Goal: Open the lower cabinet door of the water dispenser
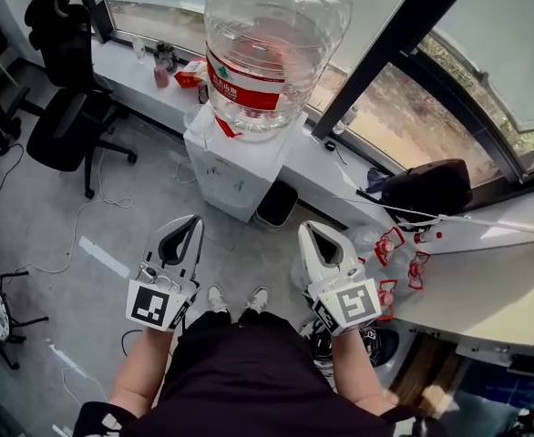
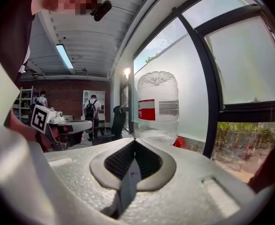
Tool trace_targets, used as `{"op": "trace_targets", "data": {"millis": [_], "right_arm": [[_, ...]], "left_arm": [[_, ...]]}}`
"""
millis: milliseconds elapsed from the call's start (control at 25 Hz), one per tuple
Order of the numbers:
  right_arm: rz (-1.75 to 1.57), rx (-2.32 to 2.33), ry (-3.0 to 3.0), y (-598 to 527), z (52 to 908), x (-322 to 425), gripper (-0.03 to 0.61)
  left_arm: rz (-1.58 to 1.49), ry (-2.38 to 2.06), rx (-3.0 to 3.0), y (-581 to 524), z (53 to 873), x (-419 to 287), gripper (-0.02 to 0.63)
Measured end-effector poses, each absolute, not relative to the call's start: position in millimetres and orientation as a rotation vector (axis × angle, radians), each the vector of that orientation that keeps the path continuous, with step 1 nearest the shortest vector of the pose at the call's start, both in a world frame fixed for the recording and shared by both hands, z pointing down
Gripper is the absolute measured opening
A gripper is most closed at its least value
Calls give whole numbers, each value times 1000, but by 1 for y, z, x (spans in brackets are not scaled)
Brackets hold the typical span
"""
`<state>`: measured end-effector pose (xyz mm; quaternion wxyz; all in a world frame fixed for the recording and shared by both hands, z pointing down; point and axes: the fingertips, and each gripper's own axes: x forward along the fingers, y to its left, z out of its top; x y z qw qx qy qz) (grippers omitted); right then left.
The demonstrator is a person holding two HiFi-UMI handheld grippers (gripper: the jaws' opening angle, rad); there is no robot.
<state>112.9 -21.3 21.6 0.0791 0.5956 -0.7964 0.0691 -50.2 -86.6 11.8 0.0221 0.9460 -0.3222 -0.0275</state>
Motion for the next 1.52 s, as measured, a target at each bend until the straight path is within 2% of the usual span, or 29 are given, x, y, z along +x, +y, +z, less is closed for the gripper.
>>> {"op": "trace_targets", "data": {"millis": [400,720,1520], "right_arm": [[245,1676,-2384,-34,65,119,5],[234,1618,-2421,-68,125,134,5],[166,1549,-2473,-96,322,117,5]], "left_arm": [[-4,-1088,2913,-103,45,-55,8],[-34,-1107,2963,-125,73,-32,8],[-144,-1114,2970,-155,255,-20,8]]}}
